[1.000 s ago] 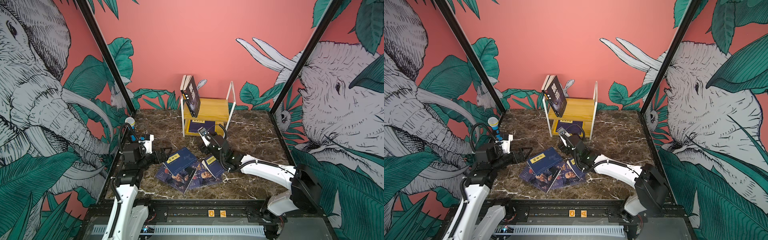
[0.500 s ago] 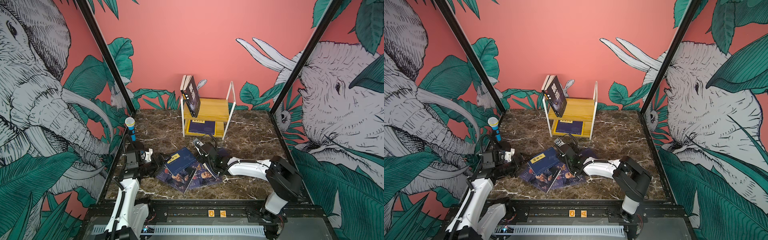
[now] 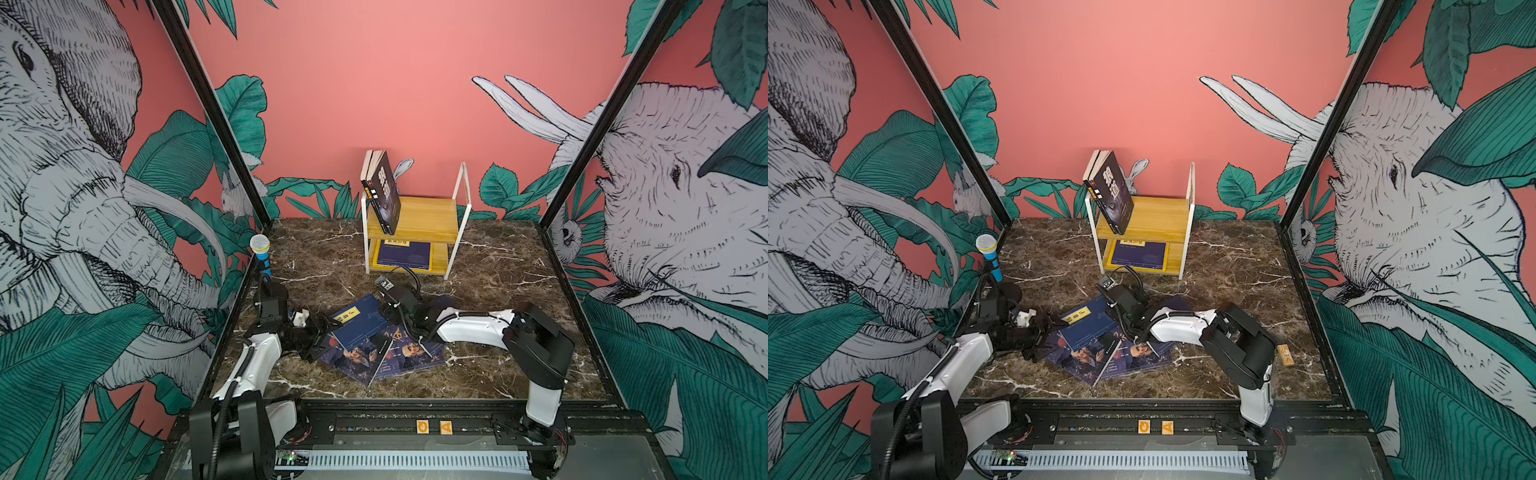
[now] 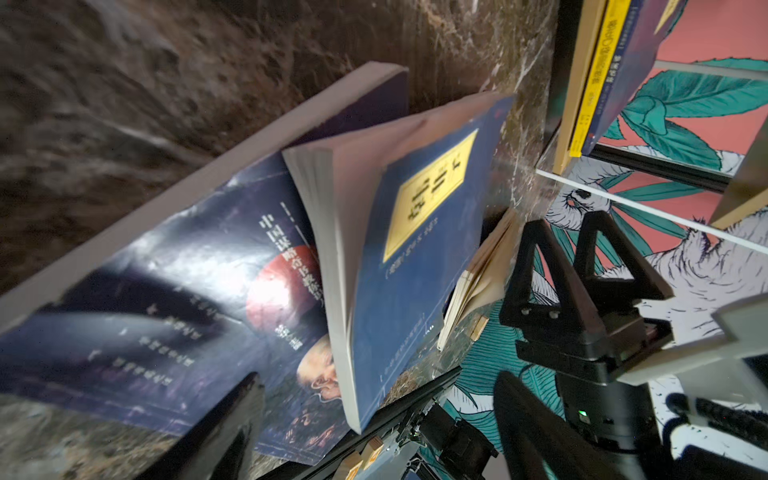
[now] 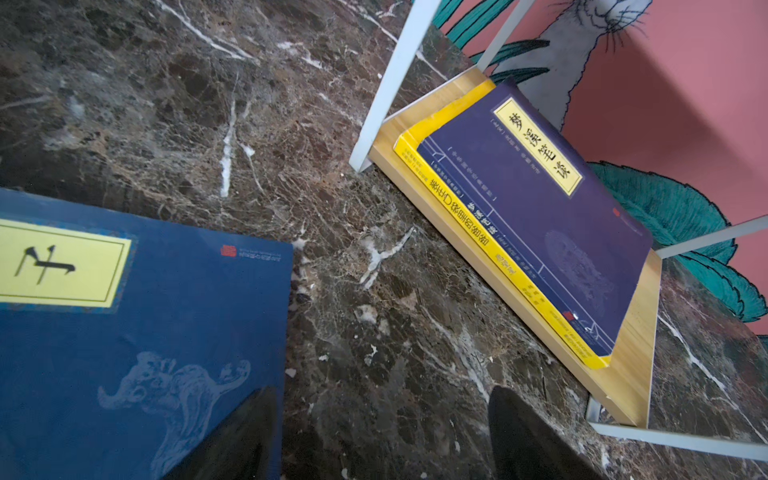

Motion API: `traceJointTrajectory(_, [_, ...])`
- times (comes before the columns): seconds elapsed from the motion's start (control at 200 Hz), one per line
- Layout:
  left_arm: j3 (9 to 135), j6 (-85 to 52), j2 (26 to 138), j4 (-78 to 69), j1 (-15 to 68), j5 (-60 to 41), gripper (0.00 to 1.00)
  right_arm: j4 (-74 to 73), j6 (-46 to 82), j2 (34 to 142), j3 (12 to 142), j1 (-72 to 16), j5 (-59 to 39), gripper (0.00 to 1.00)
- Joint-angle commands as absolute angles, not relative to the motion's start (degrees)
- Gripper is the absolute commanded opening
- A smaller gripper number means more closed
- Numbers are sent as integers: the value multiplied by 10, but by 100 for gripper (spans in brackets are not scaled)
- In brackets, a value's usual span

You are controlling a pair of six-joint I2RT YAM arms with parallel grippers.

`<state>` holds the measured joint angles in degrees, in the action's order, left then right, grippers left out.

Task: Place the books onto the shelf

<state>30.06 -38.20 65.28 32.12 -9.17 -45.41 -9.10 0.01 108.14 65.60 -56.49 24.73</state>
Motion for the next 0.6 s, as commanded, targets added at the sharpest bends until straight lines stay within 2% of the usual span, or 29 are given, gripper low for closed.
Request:
traceJointTrajectory(0.0, [314, -399, 681, 291, -90, -454, 78, -65, 5, 1103, 680, -566, 233, 82])
traceJointTrajectory(0.31, [317, -421, 716, 246, -63, -465, 68, -62, 10, 1132, 681, -565, 214, 82])
traceJointTrajectory(0.505, [328, -399, 726, 267, -63, -434, 58, -65, 15, 1140, 675, -565, 208, 82])
traceJointTrajectory(0.595, [327, -401, 729, 260, -63, -435, 48, -73, 17, 1142, 668, -565, 206, 82])
